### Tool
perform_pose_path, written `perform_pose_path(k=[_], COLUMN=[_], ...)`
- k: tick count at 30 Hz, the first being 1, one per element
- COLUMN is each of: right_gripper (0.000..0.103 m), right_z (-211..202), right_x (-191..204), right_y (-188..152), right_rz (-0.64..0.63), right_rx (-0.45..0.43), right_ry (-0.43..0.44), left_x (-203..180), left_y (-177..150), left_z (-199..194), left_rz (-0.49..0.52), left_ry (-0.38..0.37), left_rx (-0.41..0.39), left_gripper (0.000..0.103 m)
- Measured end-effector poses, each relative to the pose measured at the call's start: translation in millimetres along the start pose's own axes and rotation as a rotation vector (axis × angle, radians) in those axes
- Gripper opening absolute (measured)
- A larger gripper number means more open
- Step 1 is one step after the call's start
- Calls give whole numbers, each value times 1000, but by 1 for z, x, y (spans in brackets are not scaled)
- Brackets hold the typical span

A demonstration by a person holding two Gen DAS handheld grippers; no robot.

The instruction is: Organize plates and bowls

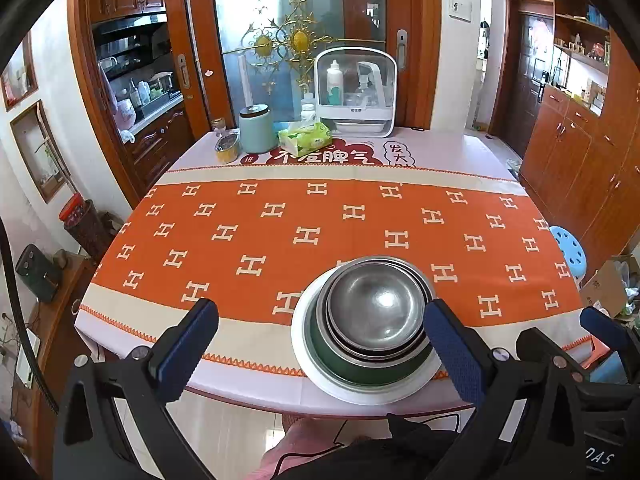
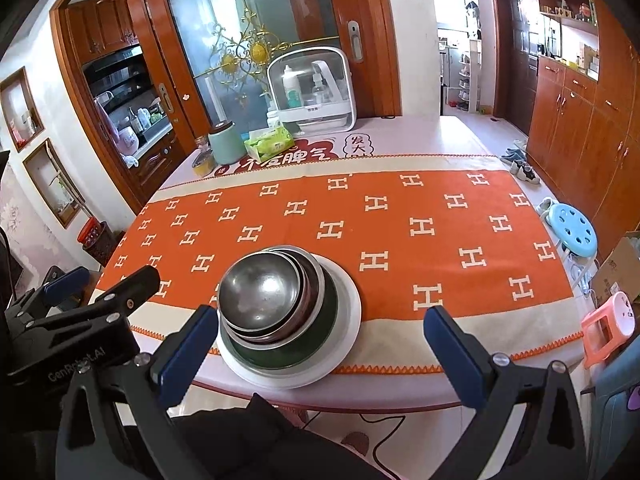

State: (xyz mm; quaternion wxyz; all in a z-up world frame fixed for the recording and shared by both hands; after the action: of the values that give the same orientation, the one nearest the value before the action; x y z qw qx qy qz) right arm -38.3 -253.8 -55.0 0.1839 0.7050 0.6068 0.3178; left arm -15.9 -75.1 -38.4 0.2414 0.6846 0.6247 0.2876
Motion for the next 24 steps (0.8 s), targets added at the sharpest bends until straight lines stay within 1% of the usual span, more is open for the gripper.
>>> perform_pose_path(k=[24], right_gripper=[103], right_z=[3], right_x=[-2], right_y=[0], right_rz=[4], right_rx=[31], right_ry=[5], left_x=[-1], left_y=[-2], left_z=[5], left_rz=[-3], left_ry=[0], left_rx=[31], left_gripper=[102])
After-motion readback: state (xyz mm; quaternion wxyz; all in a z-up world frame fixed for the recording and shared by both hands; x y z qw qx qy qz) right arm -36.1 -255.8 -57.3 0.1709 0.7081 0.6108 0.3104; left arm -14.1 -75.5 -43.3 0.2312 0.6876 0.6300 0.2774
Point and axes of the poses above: each gripper's, at about its wrist camera, not at the fingertips, and z roughly the way its jaws point, x to its left, y to its top, the point moved 1 cm from there along z, roughly the way its jaws point, and after that the axes turned 4 degrees about z, right-handed, at the moved point
